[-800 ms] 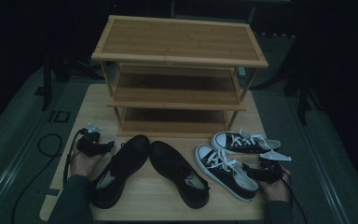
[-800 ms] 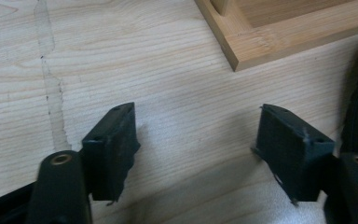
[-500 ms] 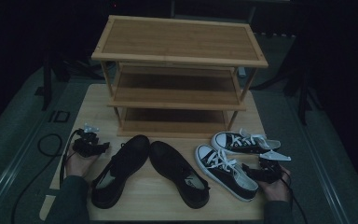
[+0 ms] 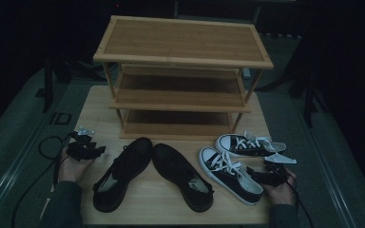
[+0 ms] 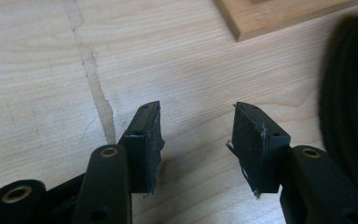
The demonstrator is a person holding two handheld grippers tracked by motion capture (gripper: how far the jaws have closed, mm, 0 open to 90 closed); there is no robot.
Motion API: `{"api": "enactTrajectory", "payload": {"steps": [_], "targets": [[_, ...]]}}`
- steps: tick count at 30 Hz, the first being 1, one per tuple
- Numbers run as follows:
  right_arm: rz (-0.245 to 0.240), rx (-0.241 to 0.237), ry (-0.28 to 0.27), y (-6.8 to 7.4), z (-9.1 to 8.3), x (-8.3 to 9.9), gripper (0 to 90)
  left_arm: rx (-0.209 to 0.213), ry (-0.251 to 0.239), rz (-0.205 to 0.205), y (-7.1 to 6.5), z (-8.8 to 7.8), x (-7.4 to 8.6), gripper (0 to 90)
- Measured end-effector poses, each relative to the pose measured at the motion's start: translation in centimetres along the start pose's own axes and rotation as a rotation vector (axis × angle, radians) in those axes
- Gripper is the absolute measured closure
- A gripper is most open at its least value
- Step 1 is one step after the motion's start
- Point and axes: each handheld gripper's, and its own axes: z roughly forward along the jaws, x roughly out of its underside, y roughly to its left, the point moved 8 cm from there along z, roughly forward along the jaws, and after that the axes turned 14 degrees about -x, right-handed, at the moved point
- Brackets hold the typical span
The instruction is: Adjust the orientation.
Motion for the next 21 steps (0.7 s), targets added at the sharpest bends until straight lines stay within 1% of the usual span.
{"api": "enactTrajectory", "payload": {"steps": [2,3,4,5,7,8,9,11,12,13,19,21], "targets": [[-0.001,-0.002,0.001,0.0,0.0,0.0,15.4,0.024,-0.004,0.007,-0.3,-0.4,-0.3,54.4],[-0.001,-0.001,0.001,0.0,0.0,0.0,15.3,0.024,-0.004,0.007,-0.3,-0.4,-0.3,54.7],[-0.002,-0.002,0.002,0.0,0.0,0.0,15.0,0.047,-0.007,0.024,-0.6,-0.8,-0.6,54.7],[-0.002,-0.003,0.003,0.1,0.0,0.0,14.7,0.058,-0.009,0.033,-0.8,-1.0,-0.7,54.7],[-0.003,-0.004,0.003,0.1,0.0,0.0,14.5,0.089,-0.02,0.043,-1.1,-1.5,-1.1,54.7],[-0.003,-0.004,0.004,0.1,0.0,0.0,14.4,0.1,-0.022,0.044,-1.3,-1.7,-1.3,54.8],[-0.003,-0.004,0.004,0.1,0.0,0.0,14.4,0.109,-0.023,0.053,-1.4,-2.0,-1.4,54.9],[-0.003,-0.004,0.004,0.1,0.0,0.0,14.4,0.114,-0.023,0.06,-1.6,-2.2,-1.6,55.0],[-0.002,-0.004,0.004,0.1,0.0,0.0,14.3,0.13,-0.023,0.081,-1.8,-2.7,-1.8,55.6],[-0.002,-0.004,0.004,0.1,0.0,0.0,14.3,0.137,-0.024,0.086,-1.9,-2.9,-2.0,55.9],[-0.002,-0.004,0.004,0.1,0.0,0.0,14.2,0.156,-0.031,0.143,-2.4,-4.1,-2.7,56.8],[-0.002,-0.004,0.004,0.1,0.0,0.0,14.2,0.159,-0.03,0.149,-2.4,-4.2,-2.8,56.9]]}}
